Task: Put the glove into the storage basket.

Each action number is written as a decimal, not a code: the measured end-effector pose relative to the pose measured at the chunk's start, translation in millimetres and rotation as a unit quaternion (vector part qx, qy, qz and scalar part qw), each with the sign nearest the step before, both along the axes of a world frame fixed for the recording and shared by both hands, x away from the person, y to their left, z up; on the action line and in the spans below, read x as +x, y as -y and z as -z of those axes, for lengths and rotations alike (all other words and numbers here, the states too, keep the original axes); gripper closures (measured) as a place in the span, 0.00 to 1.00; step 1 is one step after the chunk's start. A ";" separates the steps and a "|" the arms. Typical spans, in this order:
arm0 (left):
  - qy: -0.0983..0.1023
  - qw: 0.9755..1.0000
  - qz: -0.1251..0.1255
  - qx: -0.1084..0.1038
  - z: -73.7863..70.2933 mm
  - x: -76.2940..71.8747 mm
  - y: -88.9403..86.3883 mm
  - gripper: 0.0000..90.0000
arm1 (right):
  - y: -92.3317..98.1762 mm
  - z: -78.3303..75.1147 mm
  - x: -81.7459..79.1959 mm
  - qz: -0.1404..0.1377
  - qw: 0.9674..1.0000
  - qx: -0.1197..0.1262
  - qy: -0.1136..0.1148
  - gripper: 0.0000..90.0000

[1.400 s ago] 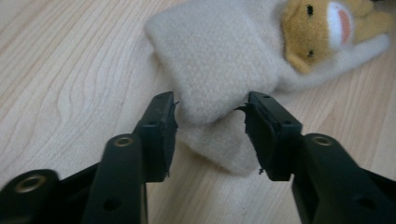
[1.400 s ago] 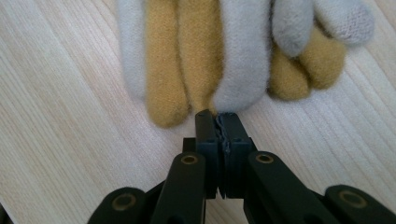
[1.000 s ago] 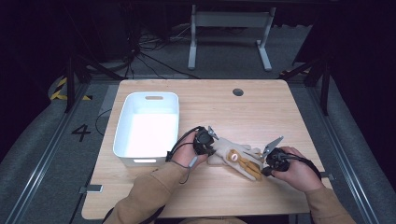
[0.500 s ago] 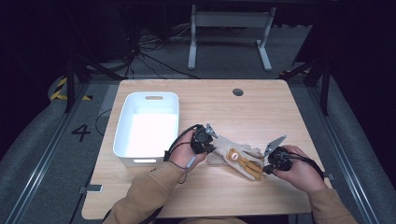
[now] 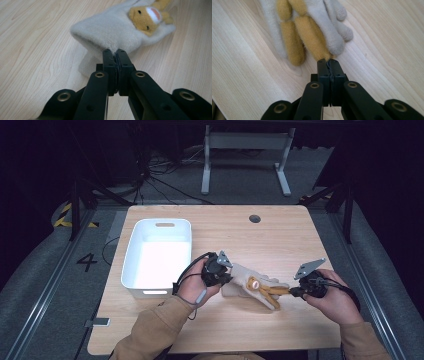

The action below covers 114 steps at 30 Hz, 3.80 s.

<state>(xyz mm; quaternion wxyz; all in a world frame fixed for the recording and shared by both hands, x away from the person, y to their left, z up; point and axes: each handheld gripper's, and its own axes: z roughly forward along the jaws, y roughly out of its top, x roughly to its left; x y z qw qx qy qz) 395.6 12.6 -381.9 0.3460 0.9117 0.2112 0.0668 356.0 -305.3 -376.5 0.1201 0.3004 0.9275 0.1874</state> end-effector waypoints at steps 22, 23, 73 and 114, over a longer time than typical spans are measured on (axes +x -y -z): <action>-0.009 1.000 -0.002 0.003 15.1 -8.8 -6.6 0.98 | 1.6 -5.3 24.3 0.043 0.997 0.013 0.069 1.00; -0.010 1.000 -0.002 0.006 17.9 -8.3 -5.4 0.98 | 1.4 -3.4 26.0 0.045 0.997 0.012 0.068 1.00; -0.036 0.999 -0.003 0.029 5.1 -3.1 4.7 0.47 | 27.0 24.7 32.9 0.092 0.994 0.051 0.011 0.76; -0.019 0.995 0.094 0.016 44.5 33.4 54.3 0.22 | 65.6 31.2 21.9 0.130 0.976 0.172 0.036 0.41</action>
